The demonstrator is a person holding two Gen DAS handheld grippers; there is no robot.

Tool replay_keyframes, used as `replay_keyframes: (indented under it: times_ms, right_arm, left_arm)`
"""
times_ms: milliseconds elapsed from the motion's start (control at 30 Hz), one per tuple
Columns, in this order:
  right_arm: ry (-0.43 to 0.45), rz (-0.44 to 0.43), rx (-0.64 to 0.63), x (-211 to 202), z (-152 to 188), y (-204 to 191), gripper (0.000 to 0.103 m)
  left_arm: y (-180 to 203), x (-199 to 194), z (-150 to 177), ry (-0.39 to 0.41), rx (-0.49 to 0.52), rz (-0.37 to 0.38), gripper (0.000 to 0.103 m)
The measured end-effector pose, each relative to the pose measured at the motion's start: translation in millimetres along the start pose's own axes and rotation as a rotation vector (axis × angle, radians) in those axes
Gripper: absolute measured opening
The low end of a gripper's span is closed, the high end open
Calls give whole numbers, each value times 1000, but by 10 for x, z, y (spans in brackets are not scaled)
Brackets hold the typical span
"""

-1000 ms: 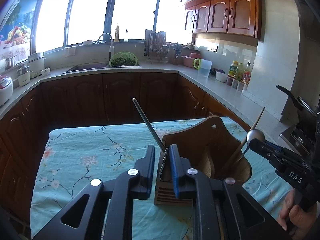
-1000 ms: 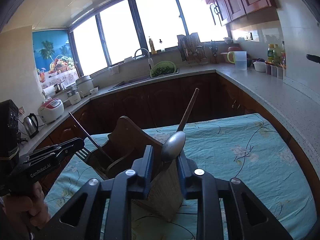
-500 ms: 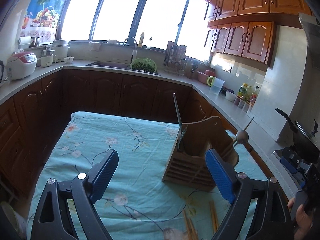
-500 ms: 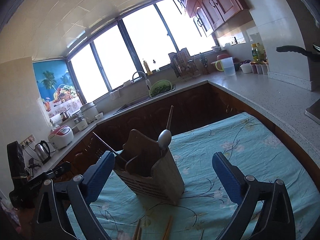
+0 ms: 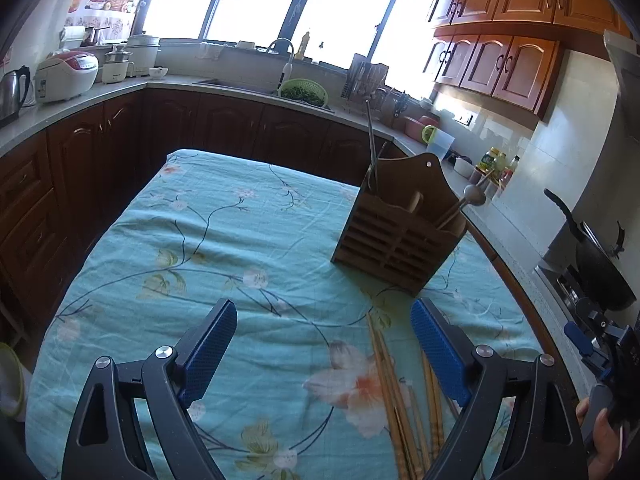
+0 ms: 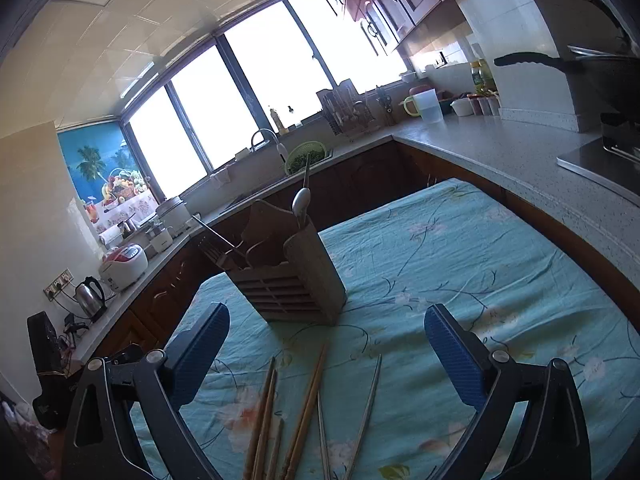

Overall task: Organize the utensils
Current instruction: 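Grasp a wooden chopstick with the left tool while the right tool grasps a metal chopstick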

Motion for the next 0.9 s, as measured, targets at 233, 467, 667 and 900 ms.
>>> replay_keyframes:
  times_ms: [233, 467, 667, 900]
  right_arm:
    - [-64, 36, 20, -120, 454, 172, 99]
    - [-117, 41, 8, -128, 694, 217, 99]
    - [-137, 45, -12, -99, 759, 196, 99]
    - [-174, 75, -47, 1, 814, 224, 82]
  left_arm:
    - [-19, -134, 300, -37, -18, -1, 89]
    - [25, -58, 520, -92, -2, -24, 89]
    - [89, 9, 577, -108, 24, -35, 89]
    - [169, 171, 677, -156, 69, -46, 87]
Point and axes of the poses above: each gripper's, at about its wrist camera, not at the fingertips, and x roughly the way its jaws point, y to its right, z to its underside, the point moved 10 cm from there along x, roughly the way its jaws point, and after that the axes turned 10 degrees about y, right-handed, at the moved point
